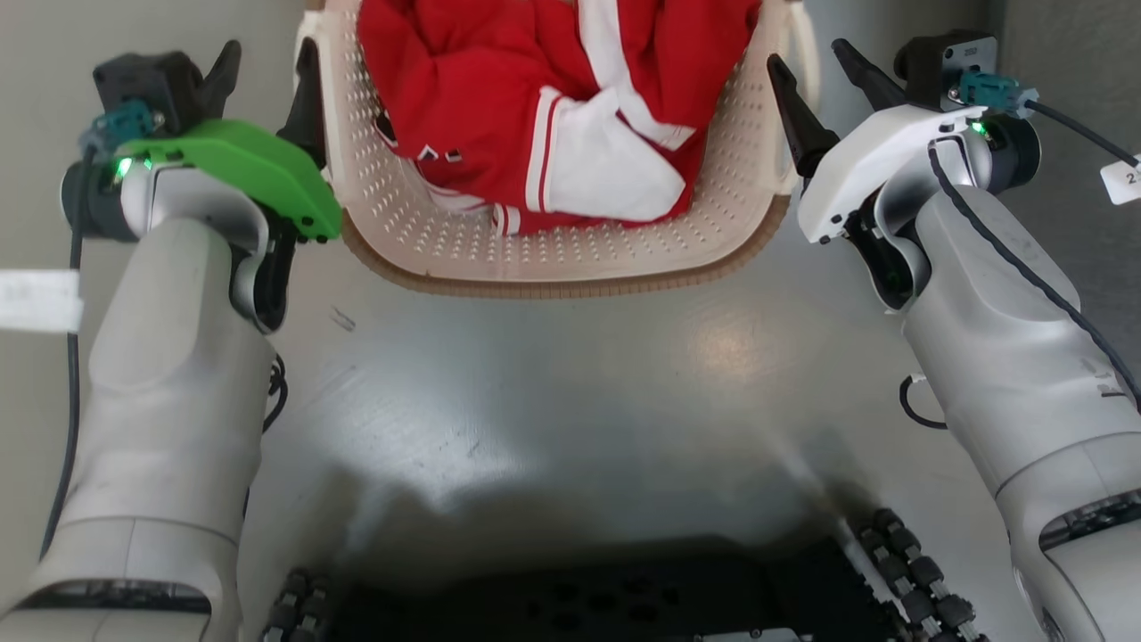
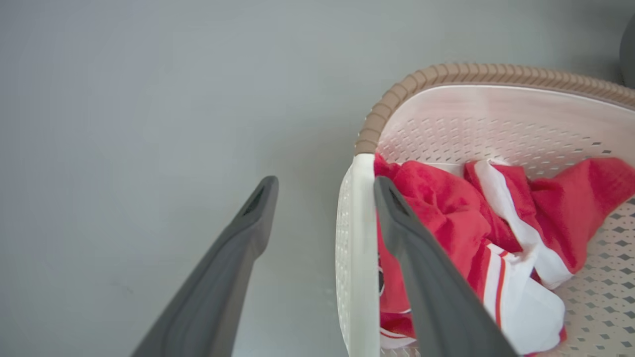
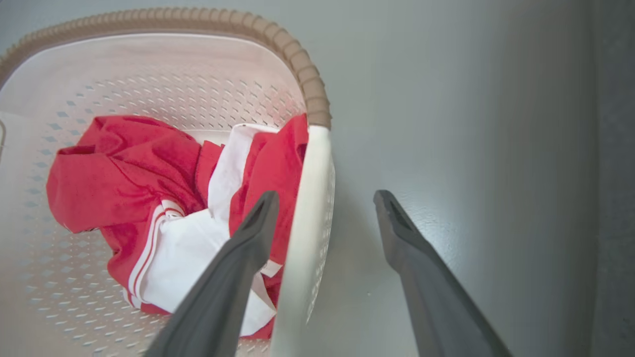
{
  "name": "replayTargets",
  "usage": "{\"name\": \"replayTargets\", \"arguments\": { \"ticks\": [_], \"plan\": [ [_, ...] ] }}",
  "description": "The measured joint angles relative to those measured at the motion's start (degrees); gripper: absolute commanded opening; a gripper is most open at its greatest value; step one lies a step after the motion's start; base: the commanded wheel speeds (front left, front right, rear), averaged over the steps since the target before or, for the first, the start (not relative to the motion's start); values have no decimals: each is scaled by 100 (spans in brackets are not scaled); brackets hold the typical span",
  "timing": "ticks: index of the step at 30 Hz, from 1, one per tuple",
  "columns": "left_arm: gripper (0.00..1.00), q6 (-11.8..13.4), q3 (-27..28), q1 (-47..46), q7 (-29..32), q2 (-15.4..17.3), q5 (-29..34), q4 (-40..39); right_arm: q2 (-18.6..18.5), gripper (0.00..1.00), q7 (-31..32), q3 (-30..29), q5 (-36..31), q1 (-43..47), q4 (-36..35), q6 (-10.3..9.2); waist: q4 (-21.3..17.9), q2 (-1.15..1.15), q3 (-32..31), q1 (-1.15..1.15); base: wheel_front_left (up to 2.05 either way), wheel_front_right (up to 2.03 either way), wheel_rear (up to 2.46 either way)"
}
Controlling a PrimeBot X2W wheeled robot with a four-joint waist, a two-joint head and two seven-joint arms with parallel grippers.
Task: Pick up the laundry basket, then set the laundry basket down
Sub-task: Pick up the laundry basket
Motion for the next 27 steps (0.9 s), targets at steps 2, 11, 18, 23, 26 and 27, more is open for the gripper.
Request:
{"name": "replayTargets", "arguments": {
  "ticks": [2,11,18,23,26,27],
  "plan": [
    [100,-40,-56,-108,10,-11,-21,90,15,100,0,14,7,-74,120,1,7,0,117,0,0,0,0],
    [100,-51,-249,-302,83,-27,-53,508,86,100,-10,107,60,-367,466,52,32,0,440,0,0,0,0],
    [65,-76,-372,-475,73,-55,-168,717,120,100,-62,230,63,-524,720,53,44,0,506,0,0,0,0],
    [0,-97,-633,-537,19,-134,-421,760,165,0,-169,339,74,-645,855,62,34,0,517,0,0,0,0],
    [0,-94,-715,-574,-15,-163,-567,811,282,0,-242,381,140,-677,901,35,27,0,503,-1,0,0,0],
    [0,-93,-778,-572,-65,-174,-655,890,286,0,-270,391,214,-702,983,34,24,0,470,0,0,0,0]
  ]
}}
